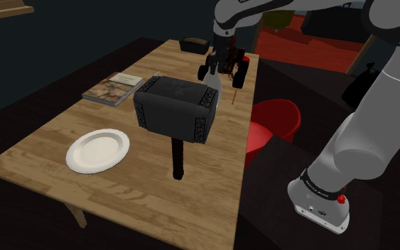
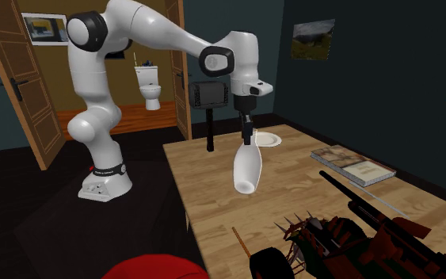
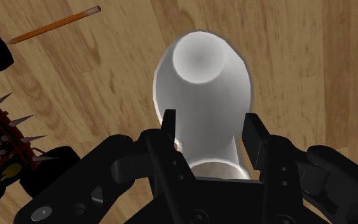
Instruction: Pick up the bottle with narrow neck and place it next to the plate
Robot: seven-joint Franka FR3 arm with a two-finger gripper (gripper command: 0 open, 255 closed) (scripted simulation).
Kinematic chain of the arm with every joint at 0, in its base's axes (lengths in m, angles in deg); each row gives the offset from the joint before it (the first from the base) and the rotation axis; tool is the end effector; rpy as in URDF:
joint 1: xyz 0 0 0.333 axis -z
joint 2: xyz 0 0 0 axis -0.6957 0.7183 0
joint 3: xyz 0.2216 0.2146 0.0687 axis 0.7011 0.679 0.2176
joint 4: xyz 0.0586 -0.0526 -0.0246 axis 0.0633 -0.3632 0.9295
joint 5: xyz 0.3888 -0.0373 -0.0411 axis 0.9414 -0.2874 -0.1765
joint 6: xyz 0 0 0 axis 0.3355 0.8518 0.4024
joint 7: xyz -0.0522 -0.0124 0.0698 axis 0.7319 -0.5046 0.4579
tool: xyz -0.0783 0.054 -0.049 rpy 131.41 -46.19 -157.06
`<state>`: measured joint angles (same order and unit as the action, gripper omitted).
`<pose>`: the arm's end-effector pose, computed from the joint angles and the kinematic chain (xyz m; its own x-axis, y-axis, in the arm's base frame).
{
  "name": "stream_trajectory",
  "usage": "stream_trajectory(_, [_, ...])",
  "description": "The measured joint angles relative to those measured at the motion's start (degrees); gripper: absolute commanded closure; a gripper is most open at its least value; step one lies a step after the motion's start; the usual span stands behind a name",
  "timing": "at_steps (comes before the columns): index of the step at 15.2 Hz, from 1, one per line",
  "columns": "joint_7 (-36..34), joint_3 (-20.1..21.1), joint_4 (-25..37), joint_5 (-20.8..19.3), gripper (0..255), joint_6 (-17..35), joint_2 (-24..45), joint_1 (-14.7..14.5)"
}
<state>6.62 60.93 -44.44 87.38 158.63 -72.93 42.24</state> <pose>0.5794 -0.0920 0.4627 0.9936 0.0876 0.0711 0.0880 -0.9961 -0.0027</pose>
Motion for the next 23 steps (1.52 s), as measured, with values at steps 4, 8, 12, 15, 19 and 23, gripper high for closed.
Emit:
stream_trajectory(4, [-0.19, -0.02, 2.07, -0.26, 255, -2.96, -0.92, -0.02])
stream_trajectory(8, [-0.38, 0.00, 4.66, -0.39, 255, -5.94, -1.32, -0.05])
stream_trajectory(12, [-0.46, -0.02, 7.41, -0.47, 255, -8.94, -1.57, -0.04])
stream_trajectory(15, [-0.58, -0.01, 9.60, -0.53, 255, -11.28, -1.72, -0.06])
stream_trajectory(19, [-0.52, -0.07, 12.78, -0.51, 255, -14.34, -1.60, 0.02])
stream_trajectory(23, [-0.59, -0.08, 15.96, -0.47, 255, -17.22, -1.28, 0.04])
